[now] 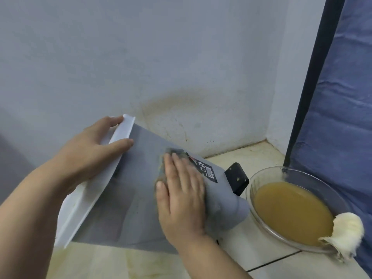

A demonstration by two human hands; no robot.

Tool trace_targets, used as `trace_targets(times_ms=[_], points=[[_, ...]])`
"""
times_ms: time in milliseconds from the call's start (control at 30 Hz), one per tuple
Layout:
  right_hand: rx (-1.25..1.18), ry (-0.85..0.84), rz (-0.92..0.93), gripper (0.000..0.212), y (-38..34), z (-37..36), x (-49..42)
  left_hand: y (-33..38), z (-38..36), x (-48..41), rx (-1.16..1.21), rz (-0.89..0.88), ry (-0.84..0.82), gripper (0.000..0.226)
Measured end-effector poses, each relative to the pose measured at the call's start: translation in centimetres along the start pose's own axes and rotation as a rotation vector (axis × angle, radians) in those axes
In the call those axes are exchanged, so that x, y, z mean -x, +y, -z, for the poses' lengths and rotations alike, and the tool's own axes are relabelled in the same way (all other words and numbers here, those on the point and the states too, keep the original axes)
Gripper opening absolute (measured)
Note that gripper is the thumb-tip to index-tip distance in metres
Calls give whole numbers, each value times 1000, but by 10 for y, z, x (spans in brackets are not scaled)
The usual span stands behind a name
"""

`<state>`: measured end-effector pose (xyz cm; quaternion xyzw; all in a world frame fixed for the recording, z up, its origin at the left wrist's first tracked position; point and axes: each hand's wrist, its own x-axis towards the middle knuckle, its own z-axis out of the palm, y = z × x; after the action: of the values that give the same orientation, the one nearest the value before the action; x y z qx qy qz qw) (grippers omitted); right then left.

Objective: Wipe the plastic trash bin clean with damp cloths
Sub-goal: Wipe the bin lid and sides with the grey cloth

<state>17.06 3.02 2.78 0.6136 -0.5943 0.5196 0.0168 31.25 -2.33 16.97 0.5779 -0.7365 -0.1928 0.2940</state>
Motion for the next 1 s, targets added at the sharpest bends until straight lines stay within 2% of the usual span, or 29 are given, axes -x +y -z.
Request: trace_targets(times_ms=[67, 133, 200, 267, 367, 400, 467, 533, 567, 700, 767, 800, 867, 933, 1000], points=[[33, -3, 167, 50, -9, -6, -3, -1, -1, -3, -28, -6, -17, 67], [95, -6, 220, 51, 15, -6, 16, -3, 1, -7, -55, -14, -30, 65], [178, -22, 128, 50, 54, 0, 48, -9, 4, -10, -85, -41, -26, 68], [229, -15, -69, 50, 91, 6, 73, -16, 8, -9, -79, -36, -7, 75], [164, 31, -317, 50, 113, 10, 82, -28, 10, -10, -88, -47, 0, 83], [131, 55, -318, 50, 109, 10, 80, -31, 10, -11, -98, -67, -12, 85], [51, 52, -193, 48, 95, 9, 71, -33, 9, -13, -114, -98, -24, 87], [-77, -38, -25, 47, 81, 13, 49, -32, 9, -15, -137, -120, -27, 88], [-145, -100, -9, 48, 77, 17, 30, -31, 9, -15, -159, -134, -31, 88], [-342, -564, -278, 49, 82, 27, -51, -19, 6, -10, -206, -204, -31, 85], [-268, -601, -415, 47, 81, 27, -79, -13, 0, -6, -168, -223, -20, 79], [-256, -587, -427, 46, 75, 24, -89, -11, -3, -4, -90, -209, -19, 72], [-357, -544, -308, 45, 49, 18, -99, -8, -10, -4, 122, -153, -21, 56], [-467, -527, -57, 49, 23, 18, -99, -7, -11, -7, 261, -108, -16, 43], [-438, -562, 243, 52, 18, 23, -87, -9, -9, -8, 299, -108, 7, 40]])
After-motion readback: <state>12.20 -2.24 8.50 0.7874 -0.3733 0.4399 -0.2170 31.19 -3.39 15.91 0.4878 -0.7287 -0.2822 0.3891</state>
